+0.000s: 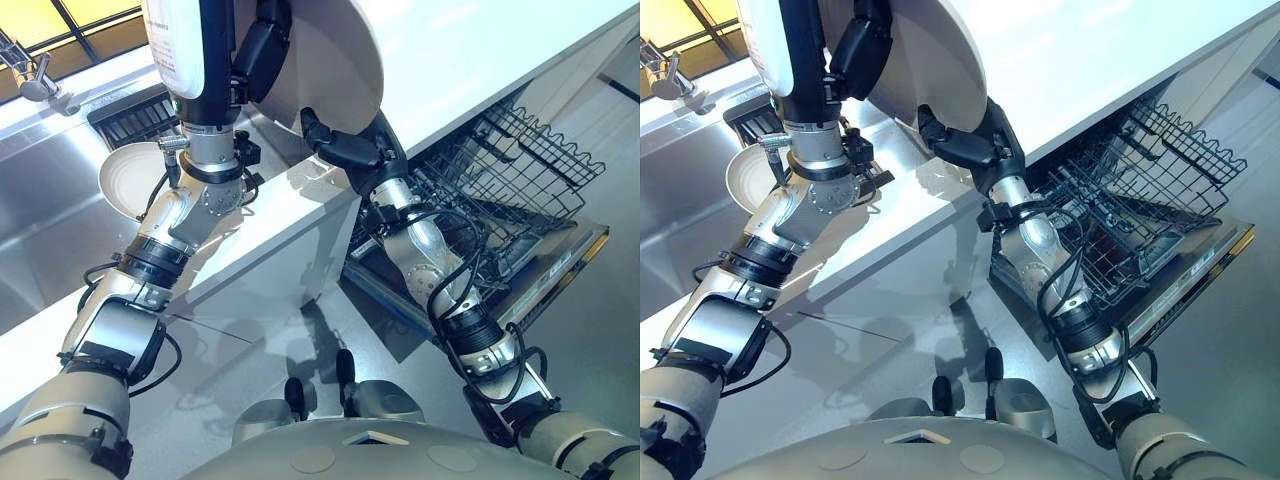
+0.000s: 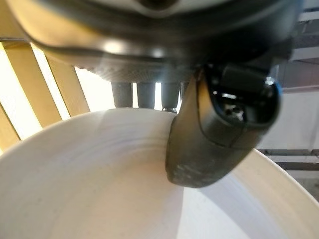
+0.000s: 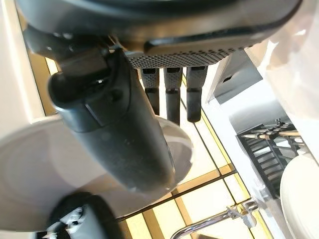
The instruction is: Pick up plates and place into dishwasher.
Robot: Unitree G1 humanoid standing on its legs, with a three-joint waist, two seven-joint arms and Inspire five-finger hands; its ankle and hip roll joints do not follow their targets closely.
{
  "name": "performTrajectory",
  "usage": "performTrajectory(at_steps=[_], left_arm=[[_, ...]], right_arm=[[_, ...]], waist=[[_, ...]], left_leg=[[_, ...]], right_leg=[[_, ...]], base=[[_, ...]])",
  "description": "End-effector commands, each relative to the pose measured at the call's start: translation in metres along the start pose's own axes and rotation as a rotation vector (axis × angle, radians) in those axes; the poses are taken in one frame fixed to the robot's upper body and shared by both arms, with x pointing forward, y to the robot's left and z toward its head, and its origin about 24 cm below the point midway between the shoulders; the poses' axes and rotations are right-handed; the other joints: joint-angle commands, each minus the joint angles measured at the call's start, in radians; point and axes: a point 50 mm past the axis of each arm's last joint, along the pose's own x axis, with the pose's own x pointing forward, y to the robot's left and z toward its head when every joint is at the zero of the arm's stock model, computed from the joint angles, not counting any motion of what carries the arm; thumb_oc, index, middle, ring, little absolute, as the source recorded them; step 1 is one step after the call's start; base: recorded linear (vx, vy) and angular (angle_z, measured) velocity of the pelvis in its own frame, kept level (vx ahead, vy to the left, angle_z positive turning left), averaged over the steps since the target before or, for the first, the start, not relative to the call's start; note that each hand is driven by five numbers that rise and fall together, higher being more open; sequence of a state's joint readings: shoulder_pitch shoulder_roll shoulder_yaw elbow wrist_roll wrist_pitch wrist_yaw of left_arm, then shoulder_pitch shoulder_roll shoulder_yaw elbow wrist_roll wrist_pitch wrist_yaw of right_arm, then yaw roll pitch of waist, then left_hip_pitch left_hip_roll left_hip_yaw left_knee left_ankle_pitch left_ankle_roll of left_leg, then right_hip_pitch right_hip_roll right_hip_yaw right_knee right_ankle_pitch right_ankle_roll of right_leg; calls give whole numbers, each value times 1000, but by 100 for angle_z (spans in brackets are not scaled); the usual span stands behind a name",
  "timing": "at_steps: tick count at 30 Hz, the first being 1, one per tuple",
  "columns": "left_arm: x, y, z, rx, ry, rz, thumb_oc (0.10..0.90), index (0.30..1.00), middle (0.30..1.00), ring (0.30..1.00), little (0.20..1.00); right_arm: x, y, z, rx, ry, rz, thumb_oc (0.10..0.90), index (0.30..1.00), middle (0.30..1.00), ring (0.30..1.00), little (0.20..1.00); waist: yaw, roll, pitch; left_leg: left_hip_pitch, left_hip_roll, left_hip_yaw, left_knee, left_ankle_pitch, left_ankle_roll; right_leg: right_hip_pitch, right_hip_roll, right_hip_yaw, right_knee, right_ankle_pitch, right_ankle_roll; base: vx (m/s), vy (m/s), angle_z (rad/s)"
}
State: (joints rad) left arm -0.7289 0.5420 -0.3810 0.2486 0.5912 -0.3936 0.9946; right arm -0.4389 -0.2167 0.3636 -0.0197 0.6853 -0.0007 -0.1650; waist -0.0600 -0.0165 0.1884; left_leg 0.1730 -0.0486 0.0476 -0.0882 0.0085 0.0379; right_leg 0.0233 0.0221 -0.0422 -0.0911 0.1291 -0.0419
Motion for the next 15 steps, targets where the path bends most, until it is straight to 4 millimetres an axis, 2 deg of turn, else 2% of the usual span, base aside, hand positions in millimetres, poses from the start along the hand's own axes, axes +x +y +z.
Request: performTrajectory(at_steps=[1, 8, 14, 15], left_arm=[[14, 11, 9, -56, -29, 126, 100, 300, 300, 300, 200], [-2, 18, 1, -67, 74, 88, 100, 300, 300, 300, 200], [-37, 17, -7, -68, 219, -50, 100, 300, 300, 300, 200], [-44, 15, -9, -66, 253, -84, 204, 389, 389, 389, 304]], right_arm=[[2, -3, 35, 21, -224, -47, 100, 300, 300, 300, 200], [-6, -14, 46, 15, -300, -103, 100, 300, 300, 300, 200], [-18, -25, 54, -15, -355, -138, 100, 300, 300, 300, 200], [-20, -27, 55, -16, -357, -140, 100, 300, 300, 300, 200]], waist=[[5, 21, -137], [11, 23, -136], [22, 27, -134], [23, 28, -133]], left_leg=[[-49, -44, -10, 4, -65, 33], [-45, -57, -3, 16, -74, 42], [-46, -69, 9, 27, -83, 53], [-46, -69, 12, 27, -84, 56]], right_leg=[[47, -12, -45, 119, -219, 80], [40, -27, -42, 120, -206, 93], [33, -46, -44, 117, -192, 110], [28, -49, -44, 126, -194, 113]], base=[[13, 67, -2], [16, 70, 0], [10, 87, -3], [-7, 58, -3]])
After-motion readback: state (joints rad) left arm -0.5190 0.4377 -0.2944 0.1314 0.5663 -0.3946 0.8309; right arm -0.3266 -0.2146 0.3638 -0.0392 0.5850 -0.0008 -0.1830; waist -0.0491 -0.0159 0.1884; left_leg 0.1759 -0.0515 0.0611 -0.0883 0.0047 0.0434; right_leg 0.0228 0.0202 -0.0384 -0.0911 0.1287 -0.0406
